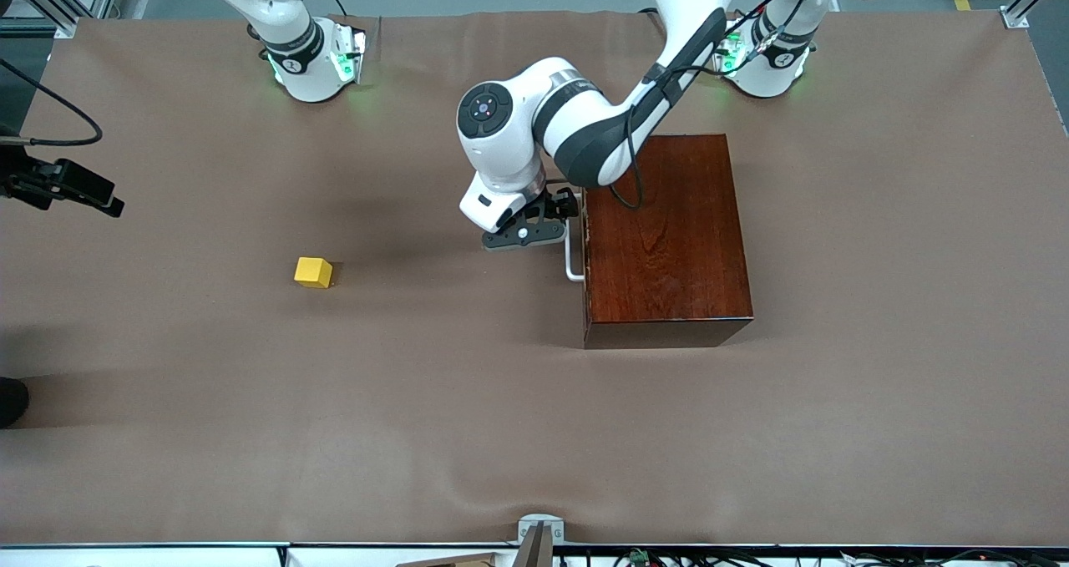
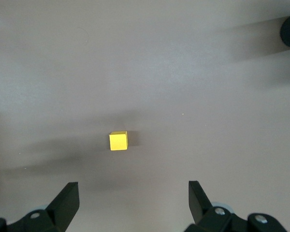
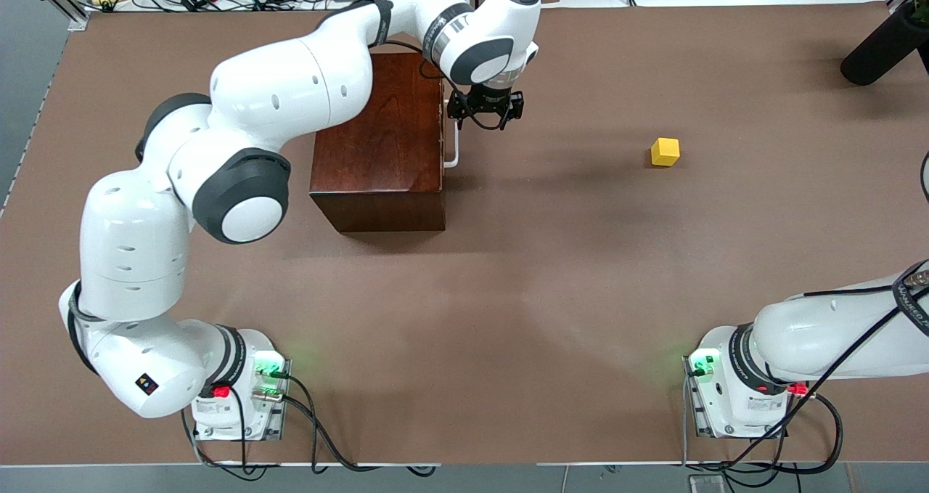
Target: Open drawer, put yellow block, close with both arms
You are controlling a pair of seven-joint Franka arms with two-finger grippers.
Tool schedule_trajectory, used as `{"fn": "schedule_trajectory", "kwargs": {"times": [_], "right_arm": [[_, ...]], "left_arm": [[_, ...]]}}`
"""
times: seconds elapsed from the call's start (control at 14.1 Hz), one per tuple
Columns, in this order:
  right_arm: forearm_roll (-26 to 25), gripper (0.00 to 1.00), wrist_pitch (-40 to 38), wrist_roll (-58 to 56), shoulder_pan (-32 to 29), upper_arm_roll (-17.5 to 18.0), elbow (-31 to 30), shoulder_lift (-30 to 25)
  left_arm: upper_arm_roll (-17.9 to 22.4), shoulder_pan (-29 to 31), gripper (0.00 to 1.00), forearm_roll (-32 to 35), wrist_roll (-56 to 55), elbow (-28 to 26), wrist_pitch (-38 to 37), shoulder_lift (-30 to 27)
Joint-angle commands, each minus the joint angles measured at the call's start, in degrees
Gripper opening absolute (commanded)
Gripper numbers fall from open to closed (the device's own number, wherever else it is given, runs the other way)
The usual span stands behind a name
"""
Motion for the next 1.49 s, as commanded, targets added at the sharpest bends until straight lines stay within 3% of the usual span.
{"fn": "schedule_trajectory", "kwargs": {"times": [0.0, 0.71, 1.42], "right_arm": [[0.73, 1.00, -0.31, 0.42, -0.47, 0.41, -0.45, -0.93], [0.73, 1.00, -0.23, 0.42, -0.47, 0.41, -0.45, -0.84], [0.73, 1.00, -0.31, 0.42, -0.47, 0.41, -0.45, -0.93]], "left_arm": [[1.13, -0.64, 1.00, 1.87, 0.61, 1.81, -1.74, 1.55], [1.40, -0.64, 1.00, 1.87, 0.69, 1.46, -3.76, 3.83], [2.89, -1.95, 1.00, 2.30, 0.61, 1.99, 0.27, 5.33]]}}
